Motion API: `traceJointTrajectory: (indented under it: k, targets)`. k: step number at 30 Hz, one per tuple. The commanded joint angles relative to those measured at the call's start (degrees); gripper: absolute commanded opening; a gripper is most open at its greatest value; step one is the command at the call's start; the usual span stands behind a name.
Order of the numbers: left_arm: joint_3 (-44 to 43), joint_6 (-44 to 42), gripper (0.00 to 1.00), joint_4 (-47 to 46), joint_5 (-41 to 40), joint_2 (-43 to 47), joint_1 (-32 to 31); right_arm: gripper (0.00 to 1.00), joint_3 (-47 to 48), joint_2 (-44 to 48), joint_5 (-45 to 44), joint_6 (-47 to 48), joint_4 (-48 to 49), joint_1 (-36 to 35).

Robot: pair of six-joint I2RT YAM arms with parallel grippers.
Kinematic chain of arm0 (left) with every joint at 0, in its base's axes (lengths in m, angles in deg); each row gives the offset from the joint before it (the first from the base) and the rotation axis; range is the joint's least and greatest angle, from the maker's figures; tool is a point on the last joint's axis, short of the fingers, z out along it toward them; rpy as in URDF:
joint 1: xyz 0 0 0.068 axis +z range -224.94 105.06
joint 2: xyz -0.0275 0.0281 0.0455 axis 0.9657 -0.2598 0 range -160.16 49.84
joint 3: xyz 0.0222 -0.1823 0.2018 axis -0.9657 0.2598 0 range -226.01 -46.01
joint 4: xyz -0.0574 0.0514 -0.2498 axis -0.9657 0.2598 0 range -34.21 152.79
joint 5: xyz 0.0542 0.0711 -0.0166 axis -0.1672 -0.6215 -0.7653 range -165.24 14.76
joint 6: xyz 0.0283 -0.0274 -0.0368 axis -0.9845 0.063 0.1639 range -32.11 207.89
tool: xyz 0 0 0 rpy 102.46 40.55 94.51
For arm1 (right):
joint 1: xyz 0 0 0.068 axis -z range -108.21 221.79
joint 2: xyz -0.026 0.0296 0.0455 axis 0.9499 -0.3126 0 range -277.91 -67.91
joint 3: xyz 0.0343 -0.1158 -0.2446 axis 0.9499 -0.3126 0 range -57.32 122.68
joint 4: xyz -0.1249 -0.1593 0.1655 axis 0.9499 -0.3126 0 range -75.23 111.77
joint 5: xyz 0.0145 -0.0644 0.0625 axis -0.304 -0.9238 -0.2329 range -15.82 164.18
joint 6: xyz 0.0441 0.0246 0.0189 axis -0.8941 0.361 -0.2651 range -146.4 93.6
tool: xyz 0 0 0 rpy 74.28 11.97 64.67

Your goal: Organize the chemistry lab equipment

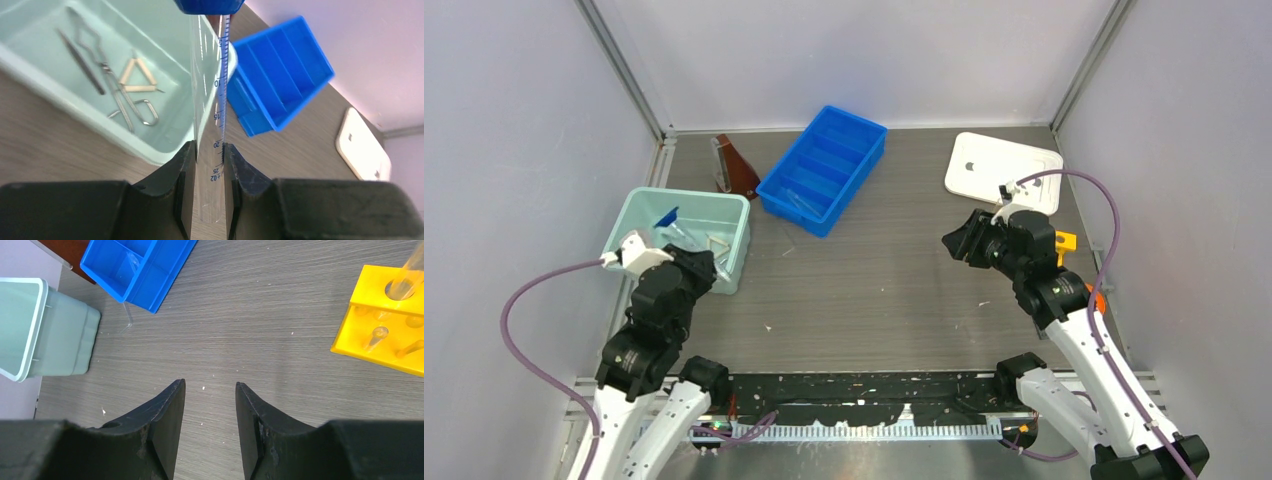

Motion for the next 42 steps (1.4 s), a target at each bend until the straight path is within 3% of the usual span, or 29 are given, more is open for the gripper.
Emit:
traceJointTrajectory:
  k: [1, 10, 18, 21, 26, 33, 42]
  targets:
    - [-0.99, -9.57, 0.02, -11.34, 13.62, -2.7, 0.25, 0.48, 3.36, 1.09, 2.48, -1.15, 1.04, 0.13]
    - [0.18, -17.01, 0.01, -20.3, 35.58, -7.92, 0.18, 0.49, 7.59, -1.57, 10.97, -5.79, 2.42, 0.17]
    - [2.67, -21.46, 0.0, -28.86, 45.99, -12.78, -1.37, 0.52, 12.36, -6.26, 21.88, -11.3, 5.78, -0.25]
    - [3.59, -24.64, 0.0, -31.68, 45.81, -14.38, -4.66, 0.56, 15.59, -8.34, 23.48, -11.67, 5.05, -1.47]
    - [3.84, -34.24, 0.0, -33.92, 39.59, -18.6, -15.84, 0.75, 20.99, -12.93, 22.6, -9.46, 2.48, -7.69]
    - [2.8, -41.48, 0.01, -36.09, 37.99, -25.11, -23.74, 0.96, 28.06, -20.49, 20.09, -5.95, -1.91, -18.56]
    - [1.32, -46.2, 0.01, -36.14, 39.32, -27.9, -26.64, 0.98, 30.24, -25.52, 20.92, -3.22, -5.14, -20.96]
